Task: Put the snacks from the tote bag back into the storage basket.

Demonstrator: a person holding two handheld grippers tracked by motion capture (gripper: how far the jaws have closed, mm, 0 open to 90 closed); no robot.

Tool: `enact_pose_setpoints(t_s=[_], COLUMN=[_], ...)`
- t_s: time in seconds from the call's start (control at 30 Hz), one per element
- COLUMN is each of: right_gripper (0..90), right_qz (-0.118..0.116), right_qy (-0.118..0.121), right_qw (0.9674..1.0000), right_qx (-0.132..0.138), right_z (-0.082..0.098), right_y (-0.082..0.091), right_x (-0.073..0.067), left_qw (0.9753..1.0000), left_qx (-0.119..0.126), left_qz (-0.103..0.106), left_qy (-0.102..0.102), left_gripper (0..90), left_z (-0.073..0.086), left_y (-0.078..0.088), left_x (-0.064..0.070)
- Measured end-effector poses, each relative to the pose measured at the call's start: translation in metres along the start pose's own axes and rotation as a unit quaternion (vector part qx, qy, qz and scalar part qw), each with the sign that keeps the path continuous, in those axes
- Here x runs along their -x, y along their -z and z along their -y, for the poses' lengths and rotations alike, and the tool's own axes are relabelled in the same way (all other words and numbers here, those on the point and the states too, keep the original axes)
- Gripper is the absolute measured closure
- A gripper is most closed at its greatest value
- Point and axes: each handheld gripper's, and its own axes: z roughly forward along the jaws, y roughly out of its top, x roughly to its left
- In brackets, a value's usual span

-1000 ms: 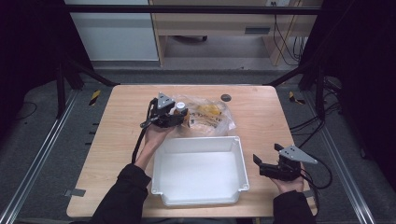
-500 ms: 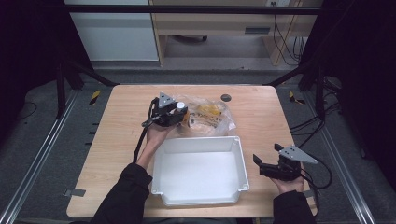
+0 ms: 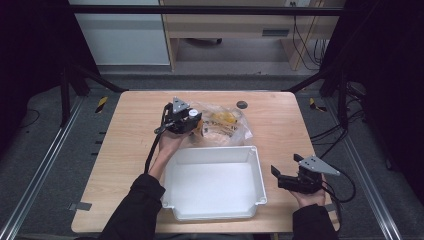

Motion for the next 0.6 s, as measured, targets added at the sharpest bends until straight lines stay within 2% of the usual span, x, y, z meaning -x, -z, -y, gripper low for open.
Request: enact_pose_setpoints(t_s=[0.6], right_gripper=[7.6], right_qz=[0.000], right_qy=[-0.001], right_qw=[1.0000], right_qx=[0.000], right_z=[-0.0001], right_y=[-0.0002], right_x=[-0.0001], left_qw=[0.9999], left_qx=[-0.004], left_qz=[-0.008], left_qy=[0.007], left_gripper=[58.3], left_z=[-0.0028], left_y=[-0.0009], left_x=[0.0024])
